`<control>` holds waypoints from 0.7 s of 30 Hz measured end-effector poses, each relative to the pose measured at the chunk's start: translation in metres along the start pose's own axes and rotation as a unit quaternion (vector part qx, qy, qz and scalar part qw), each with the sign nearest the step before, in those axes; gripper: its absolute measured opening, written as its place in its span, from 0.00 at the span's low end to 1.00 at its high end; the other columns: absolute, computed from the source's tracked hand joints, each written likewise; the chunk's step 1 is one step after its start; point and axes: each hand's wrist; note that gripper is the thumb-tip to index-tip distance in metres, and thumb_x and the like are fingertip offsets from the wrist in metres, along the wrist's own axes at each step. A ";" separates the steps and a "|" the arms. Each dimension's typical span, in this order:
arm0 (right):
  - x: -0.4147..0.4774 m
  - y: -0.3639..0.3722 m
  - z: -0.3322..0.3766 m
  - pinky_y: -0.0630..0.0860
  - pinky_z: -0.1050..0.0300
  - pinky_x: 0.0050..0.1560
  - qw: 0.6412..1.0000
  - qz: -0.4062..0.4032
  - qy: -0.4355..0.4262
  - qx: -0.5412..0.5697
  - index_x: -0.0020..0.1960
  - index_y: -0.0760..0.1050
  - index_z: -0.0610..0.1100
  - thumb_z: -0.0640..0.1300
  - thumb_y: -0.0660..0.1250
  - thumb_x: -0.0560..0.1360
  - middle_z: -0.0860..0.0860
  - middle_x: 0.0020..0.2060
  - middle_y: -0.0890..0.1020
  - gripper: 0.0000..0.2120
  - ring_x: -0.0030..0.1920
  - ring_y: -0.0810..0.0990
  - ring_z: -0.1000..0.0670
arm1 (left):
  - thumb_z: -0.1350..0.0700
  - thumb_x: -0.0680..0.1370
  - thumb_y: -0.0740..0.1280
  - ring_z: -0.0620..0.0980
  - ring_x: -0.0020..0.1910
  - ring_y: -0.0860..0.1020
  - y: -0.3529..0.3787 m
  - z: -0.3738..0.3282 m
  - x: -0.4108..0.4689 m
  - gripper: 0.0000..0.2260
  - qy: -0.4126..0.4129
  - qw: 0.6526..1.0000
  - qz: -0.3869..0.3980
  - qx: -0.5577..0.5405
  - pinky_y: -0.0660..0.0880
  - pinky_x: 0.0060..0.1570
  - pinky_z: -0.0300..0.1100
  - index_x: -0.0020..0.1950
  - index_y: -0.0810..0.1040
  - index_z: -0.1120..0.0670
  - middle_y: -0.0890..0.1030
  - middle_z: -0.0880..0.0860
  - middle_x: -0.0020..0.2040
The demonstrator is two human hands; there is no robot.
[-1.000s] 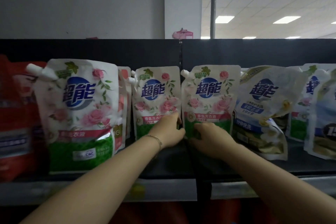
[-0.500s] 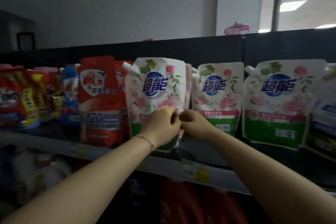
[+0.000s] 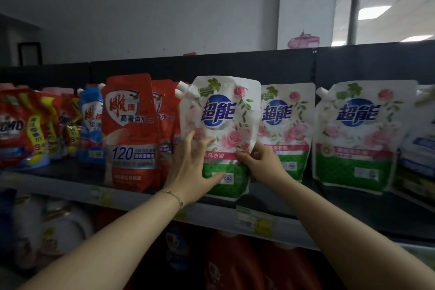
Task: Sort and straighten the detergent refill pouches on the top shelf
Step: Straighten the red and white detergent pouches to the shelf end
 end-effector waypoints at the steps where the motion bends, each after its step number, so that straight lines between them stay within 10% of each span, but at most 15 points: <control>1: -0.002 -0.008 -0.004 0.78 0.57 0.33 1.000 -0.016 -0.003 -0.011 0.49 0.74 0.54 0.51 0.69 0.76 0.49 0.43 0.83 0.05 0.39 0.82 0.49 | 0.34 0.69 0.69 0.52 0.73 0.51 0.005 -0.003 0.001 0.36 0.018 1.000 0.009 -0.018 0.58 0.70 0.57 0.69 0.50 0.37 0.46 0.48 0.73; 13: -0.018 -0.098 -0.037 0.82 0.51 0.43 0.990 -0.126 0.035 -0.042 0.54 0.75 0.48 0.50 0.72 0.73 0.50 0.46 0.84 0.12 0.43 0.83 0.51 | 0.28 0.70 0.60 0.59 0.63 0.16 0.059 -0.078 0.031 0.50 0.109 0.981 0.144 0.069 0.24 0.62 0.59 0.70 0.22 0.41 0.16 0.51 0.66; 16: -0.020 -0.109 -0.041 0.81 0.53 0.46 0.988 -0.116 0.074 -0.073 0.66 0.64 0.46 0.51 0.73 0.71 0.45 0.55 0.80 0.28 0.47 0.81 0.51 | 0.28 0.69 0.63 0.61 0.63 0.16 0.065 -0.089 0.040 0.53 0.127 0.975 0.140 0.116 0.23 0.59 0.60 0.69 0.21 0.43 0.16 0.52 0.66; 19: -0.024 -0.112 -0.043 0.73 0.47 0.64 0.988 -0.059 0.006 -0.142 0.74 0.37 0.62 0.48 0.80 0.63 0.46 0.74 0.60 0.60 0.68 0.67 0.52 | 0.31 0.67 0.69 0.61 0.63 0.17 0.067 -0.098 0.050 0.57 0.117 0.979 0.139 0.091 0.25 0.60 0.63 0.69 0.21 0.41 0.16 0.50 0.67; 21: -0.031 -0.108 -0.039 0.72 0.51 0.64 0.941 -0.005 -0.048 -0.335 0.71 0.26 0.65 0.50 0.79 0.65 0.52 0.76 0.36 0.63 0.70 0.59 0.54 | 0.32 0.66 0.70 0.59 0.64 0.17 0.069 -0.103 0.056 0.59 0.118 0.979 0.144 0.081 0.26 0.61 0.61 0.68 0.19 0.41 0.15 0.50 0.66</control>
Point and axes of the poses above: each hand's wrist, its own x-axis towards the middle knuckle, its own y-axis out of the palm, z = x × y
